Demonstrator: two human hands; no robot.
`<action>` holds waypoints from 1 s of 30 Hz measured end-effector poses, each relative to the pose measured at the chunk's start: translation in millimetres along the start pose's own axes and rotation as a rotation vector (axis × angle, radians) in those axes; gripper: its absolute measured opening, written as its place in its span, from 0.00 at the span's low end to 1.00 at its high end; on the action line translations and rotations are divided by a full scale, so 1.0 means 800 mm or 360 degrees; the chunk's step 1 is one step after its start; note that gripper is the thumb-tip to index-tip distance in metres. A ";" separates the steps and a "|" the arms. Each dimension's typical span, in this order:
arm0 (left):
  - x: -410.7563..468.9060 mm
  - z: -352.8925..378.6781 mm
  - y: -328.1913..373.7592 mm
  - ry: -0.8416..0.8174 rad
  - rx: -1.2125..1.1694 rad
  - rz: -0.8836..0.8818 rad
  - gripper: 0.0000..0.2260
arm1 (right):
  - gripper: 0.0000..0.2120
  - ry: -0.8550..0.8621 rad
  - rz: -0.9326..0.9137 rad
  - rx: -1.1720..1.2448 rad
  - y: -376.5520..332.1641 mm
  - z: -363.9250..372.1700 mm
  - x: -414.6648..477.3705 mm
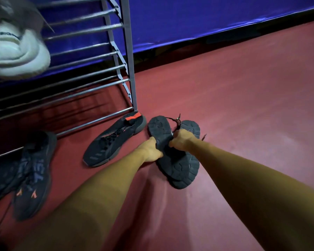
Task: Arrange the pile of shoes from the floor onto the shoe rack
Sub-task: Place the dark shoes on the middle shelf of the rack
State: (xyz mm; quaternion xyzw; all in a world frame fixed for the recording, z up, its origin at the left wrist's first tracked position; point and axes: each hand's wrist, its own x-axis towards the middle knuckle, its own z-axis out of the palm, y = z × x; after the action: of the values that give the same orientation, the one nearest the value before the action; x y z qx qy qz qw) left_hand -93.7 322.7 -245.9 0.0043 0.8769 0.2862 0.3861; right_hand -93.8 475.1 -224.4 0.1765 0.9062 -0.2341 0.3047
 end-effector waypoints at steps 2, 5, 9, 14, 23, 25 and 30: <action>-0.001 0.002 -0.002 0.0003 -0.0076 -0.0004 0.23 | 0.18 -0.0009 -0.0011 -0.0013 -0.002 -0.001 -0.002; -0.006 -0.002 -0.006 0.0024 -0.0140 -0.0008 0.21 | 0.17 -0.0026 -0.0051 0.0001 -0.005 -0.007 -0.013; -0.028 -0.025 -0.009 0.0115 -0.0157 0.0011 0.28 | 0.17 -0.0022 -0.0110 0.0222 -0.015 -0.027 -0.042; -0.076 -0.065 -0.013 0.0195 -0.0398 0.0058 0.29 | 0.15 0.0065 -0.0153 0.0738 -0.045 -0.054 -0.094; -0.212 -0.159 -0.035 0.0239 -0.0837 0.0206 0.13 | 0.15 0.0100 -0.0544 0.1113 -0.130 -0.071 -0.200; -0.242 -0.180 -0.039 0.0159 -0.0962 0.0255 0.15 | 0.15 0.0145 -0.0591 0.1227 -0.155 -0.077 -0.222; -0.291 -0.222 -0.047 0.0115 -0.1306 0.0361 0.19 | 0.11 0.0209 -0.0714 0.1489 -0.213 -0.088 -0.269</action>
State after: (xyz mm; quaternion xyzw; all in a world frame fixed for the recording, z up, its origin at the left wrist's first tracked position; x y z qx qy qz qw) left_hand -43.2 149.9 -12.4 -0.0634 0.6973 0.6520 0.2909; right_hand -43.8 333.2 16.2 0.1096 0.7373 -0.6620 0.0782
